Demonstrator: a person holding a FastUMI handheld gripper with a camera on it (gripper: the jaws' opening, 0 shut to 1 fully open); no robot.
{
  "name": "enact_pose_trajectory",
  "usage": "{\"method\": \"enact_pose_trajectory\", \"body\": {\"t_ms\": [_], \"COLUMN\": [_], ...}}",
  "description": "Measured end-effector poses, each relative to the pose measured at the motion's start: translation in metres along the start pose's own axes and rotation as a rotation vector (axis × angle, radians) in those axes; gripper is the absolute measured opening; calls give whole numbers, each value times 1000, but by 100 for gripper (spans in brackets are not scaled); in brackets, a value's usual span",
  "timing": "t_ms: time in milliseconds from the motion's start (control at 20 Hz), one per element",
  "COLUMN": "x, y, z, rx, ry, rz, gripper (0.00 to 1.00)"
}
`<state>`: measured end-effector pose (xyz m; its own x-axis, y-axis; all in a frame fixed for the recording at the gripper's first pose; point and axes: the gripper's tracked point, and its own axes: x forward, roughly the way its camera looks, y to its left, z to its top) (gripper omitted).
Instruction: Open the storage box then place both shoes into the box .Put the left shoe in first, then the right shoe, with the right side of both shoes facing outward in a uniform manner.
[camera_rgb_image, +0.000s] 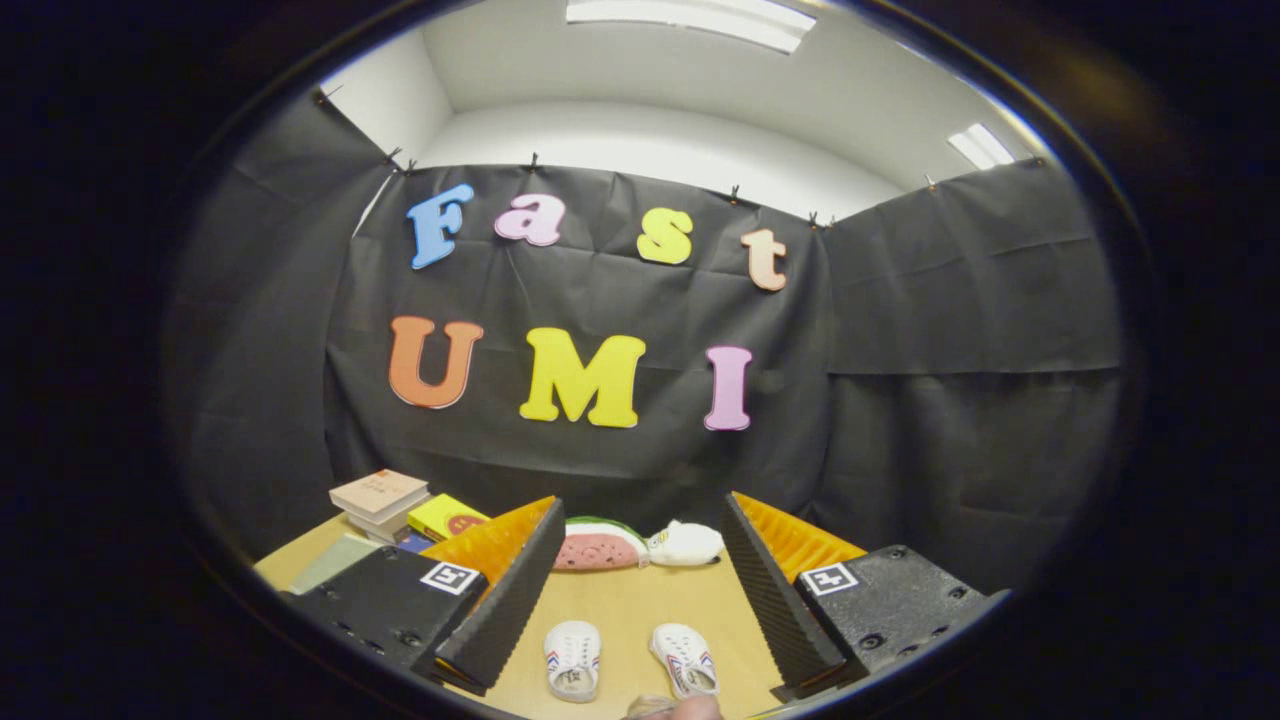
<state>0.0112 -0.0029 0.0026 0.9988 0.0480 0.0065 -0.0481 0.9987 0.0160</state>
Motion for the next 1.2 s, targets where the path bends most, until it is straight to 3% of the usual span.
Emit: {"method": "enact_pose_trajectory", "body": {"t_ms": [500,850,1200], "x": [16,46,63], "y": [-16,16,78], "z": [-21,-58,-118], "rx": [-10,72,145], "ry": [53,153,282], "rz": [49,264,499], "gripper": [100,100,100]}}
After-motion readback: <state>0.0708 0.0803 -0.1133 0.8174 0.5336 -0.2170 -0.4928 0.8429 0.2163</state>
